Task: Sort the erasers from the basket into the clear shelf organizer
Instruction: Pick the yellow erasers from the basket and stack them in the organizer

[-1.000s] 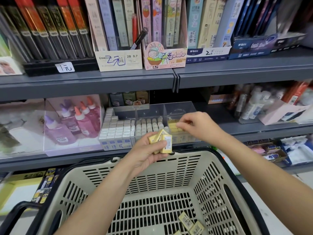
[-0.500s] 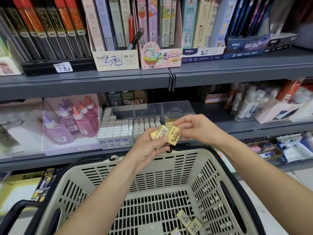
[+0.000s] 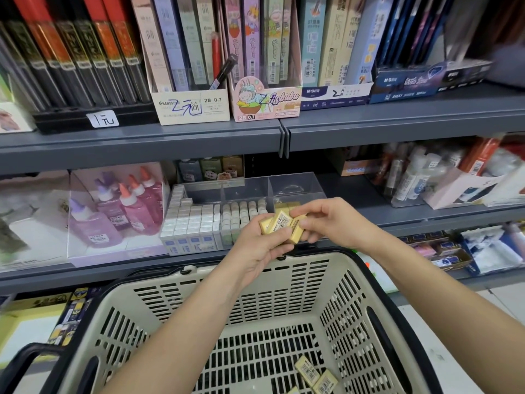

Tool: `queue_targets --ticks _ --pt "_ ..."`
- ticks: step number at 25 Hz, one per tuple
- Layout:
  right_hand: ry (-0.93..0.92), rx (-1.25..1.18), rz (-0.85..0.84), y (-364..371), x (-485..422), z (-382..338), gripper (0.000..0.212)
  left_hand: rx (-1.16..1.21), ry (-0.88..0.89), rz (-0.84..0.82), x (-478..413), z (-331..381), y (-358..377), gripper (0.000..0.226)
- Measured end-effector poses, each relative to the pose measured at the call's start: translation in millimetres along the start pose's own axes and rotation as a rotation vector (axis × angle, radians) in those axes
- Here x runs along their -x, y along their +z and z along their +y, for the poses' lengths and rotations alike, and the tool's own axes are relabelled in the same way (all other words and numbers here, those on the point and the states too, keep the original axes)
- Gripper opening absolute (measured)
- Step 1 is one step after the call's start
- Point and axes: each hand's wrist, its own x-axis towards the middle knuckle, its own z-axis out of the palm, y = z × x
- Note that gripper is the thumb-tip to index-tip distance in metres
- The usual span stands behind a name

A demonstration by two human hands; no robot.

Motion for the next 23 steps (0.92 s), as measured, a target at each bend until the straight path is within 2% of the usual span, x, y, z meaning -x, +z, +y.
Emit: queue_targets --ticks 2,4,7,10,12,14,17,20,23 --pt "0.005 -0.059 -0.098 -5 3 2 0.031 0.016 -0.023 -0.006 -2 1 2 0.030" --pt "-0.019 0.017 -0.105 -12 3 2 0.029 0.031 -0.041 -0.008 -4 3 4 0.029" --pt "-0.090 0.271 0.061 -30 -6 5 0.014 0.041 -0.026 0.025 -5 5 1 0.034" --pt "-0.034 0.408 0.237 -46 -23 14 0.003 0.043 -0.035 0.061 -3 3 -7 0.035" --pt "-0.015 0.637 0.290 -50 -37 22 0.012 0.059 -0.057 0.049 -1 1 -12 0.033" --pt "-0.036 0.827 0.276 -46 -48 27 0.023 0.079 -0.082 0.053 0 1 -13 0.025" --pt "-0.004 1.065 0.204 -39 -60 32 0.026 0.096 -0.104 0.072 1 3 -16 0.014" --pt "0.042 1.125 0.066 -30 -68 37 0.026 0.068 -0.114 0.053 4 3 -20 0.016" --pt "0.056 1.231 -0.050 -21 -73 42 0.038 0.070 -0.124 0.042 8 3 -24 0.020"
